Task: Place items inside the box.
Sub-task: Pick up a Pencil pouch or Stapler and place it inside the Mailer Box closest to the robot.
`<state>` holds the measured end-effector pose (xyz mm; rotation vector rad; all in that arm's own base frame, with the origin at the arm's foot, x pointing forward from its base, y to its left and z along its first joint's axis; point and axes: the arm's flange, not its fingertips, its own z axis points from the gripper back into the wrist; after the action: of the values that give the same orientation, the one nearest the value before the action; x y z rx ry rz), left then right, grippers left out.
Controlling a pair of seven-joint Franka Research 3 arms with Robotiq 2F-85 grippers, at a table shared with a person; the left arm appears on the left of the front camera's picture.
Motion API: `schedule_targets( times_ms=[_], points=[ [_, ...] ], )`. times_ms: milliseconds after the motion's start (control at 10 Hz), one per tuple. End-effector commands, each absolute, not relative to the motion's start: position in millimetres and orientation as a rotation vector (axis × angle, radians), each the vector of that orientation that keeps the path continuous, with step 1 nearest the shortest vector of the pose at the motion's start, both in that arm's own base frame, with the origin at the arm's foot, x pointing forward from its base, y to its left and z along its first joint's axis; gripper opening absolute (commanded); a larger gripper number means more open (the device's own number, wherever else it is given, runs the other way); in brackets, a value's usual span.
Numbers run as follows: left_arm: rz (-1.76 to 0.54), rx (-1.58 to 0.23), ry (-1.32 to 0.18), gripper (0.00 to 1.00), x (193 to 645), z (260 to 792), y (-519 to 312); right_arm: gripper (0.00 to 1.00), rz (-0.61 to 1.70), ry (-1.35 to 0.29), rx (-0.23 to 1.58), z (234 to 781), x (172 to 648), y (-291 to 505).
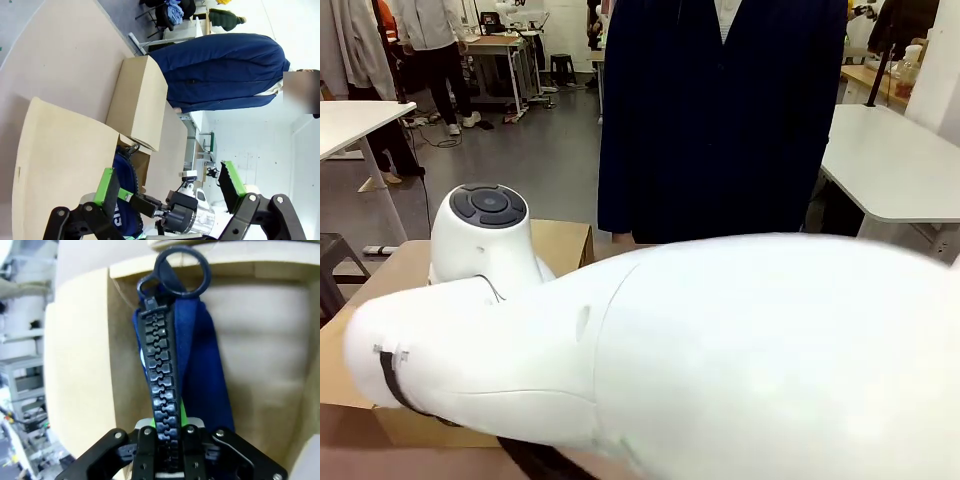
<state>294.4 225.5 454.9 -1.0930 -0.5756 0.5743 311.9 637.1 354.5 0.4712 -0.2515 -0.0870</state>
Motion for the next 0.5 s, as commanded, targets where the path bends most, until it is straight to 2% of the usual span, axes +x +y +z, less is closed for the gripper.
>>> schedule_targets(
  times_ms=[0,400],
  points=[
    [0.558,-1.101,-0.590,1.00,293,455,226,0.08,-0.082,-0.209,0.475,353,323,629],
    [0.558,-1.101,-0.590,1.00,293,455,226,0.08,-0.191,-0.120,0.594,382,337,602]
  ],
)
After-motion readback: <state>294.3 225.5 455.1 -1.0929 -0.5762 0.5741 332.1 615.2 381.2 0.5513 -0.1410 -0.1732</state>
